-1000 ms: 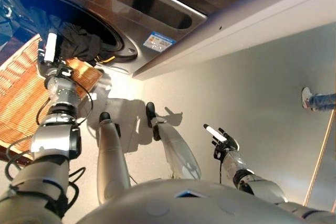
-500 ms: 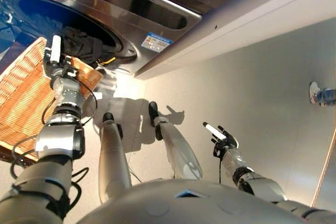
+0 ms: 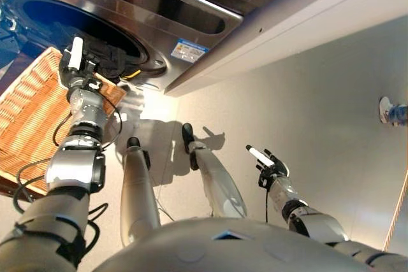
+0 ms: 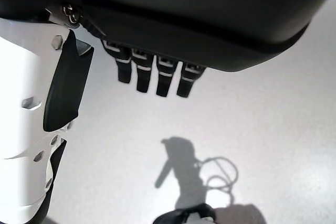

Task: Pick up the clothes and place them into the washing machine

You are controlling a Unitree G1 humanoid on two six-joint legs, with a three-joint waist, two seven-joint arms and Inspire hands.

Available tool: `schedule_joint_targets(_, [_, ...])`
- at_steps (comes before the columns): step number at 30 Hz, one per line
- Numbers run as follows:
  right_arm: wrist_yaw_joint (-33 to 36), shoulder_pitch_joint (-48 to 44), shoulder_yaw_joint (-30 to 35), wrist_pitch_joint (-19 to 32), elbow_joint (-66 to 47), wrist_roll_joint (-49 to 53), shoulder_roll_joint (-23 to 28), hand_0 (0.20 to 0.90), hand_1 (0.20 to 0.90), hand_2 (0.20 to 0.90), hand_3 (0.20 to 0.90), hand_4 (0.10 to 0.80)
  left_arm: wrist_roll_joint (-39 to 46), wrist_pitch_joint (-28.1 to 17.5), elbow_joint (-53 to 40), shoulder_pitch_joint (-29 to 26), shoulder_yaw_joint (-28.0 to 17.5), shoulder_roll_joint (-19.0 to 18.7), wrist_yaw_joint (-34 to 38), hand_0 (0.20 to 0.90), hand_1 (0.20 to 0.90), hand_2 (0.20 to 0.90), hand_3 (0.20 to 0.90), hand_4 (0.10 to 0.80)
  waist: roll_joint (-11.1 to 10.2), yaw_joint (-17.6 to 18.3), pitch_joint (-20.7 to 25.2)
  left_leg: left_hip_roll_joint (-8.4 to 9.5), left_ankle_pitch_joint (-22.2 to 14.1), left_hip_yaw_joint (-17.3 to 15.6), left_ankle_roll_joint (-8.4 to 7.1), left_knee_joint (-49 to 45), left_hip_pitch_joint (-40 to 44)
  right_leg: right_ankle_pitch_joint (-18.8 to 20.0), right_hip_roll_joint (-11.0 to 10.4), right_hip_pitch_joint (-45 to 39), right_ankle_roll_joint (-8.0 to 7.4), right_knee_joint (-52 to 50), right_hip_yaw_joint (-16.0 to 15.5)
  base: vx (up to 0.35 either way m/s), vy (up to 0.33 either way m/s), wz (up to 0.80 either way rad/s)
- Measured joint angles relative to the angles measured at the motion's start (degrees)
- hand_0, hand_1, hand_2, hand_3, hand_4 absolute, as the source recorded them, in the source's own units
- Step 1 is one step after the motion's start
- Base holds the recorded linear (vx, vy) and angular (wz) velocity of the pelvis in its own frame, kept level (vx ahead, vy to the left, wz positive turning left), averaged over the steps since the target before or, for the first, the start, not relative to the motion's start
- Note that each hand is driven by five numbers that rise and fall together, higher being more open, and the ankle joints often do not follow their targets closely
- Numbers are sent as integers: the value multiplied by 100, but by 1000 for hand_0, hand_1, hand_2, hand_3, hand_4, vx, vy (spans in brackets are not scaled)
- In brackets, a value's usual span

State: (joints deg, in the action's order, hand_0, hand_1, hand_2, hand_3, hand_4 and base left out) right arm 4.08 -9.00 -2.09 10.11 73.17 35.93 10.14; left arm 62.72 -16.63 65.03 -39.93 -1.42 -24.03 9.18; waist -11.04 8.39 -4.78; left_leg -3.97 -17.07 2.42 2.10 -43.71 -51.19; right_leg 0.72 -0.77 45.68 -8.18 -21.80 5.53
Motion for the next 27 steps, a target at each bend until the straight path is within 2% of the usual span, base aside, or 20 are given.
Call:
schedule_joint_targets(8, [3, -54, 0, -4, 4, 2, 41, 900, 900, 900, 900, 800, -3, -2, -156, -69, 62, 204, 86, 200, 200, 200, 200, 300, 58, 11, 21, 96, 81, -148, 40, 248, 304, 8, -144, -143, -11, 15, 15, 2, 2, 0])
schedule_joint_targets(10, [4, -70, 5, -6, 7, 3, 76, 900, 900, 900, 900, 800, -14, -1, -155, -189, 229, 172, 104, 200, 200, 200, 200, 300, 61, 9, 19, 108, 111, -212, 46, 311, 383, 16, -160, -164, -19, 14, 76, 15, 23, -5])
schedule_joint_targets(15, [3, -80, 4, -6, 6, 4, 157, 900, 900, 900, 900, 800, -45, 24, -143, -397, 259, 159, 236, 200, 200, 200, 200, 300, 112, 50, -8, 141, 135, -362, 70, 511, 713, 51, -215, -397, -41, 161, 200, 30, 40, -7])
schedule_joint_targets(22, [-3, -62, 48, -16, 18, 8, 225, 900, 900, 900, 900, 800, -40, 29, -146, -460, 460, 100, 283, 200, 200, 200, 200, 300, 116, 70, -10, 277, 297, -474, 134, 816, 798, 239, -347, -452, -107, 498, 323, 30, 32, -1])
schedule_joint_targets(27, [-13, -74, 46, -16, 13, 8, 236, 900, 900, 900, 900, 800, -24, 176, -84, -470, 510, -27, 317, 200, 200, 200, 200, 300, 117, 119, -19, 311, 329, -537, 176, 899, 890, 373, -395, -607, -151, 748, 367, 13, 16, -2])
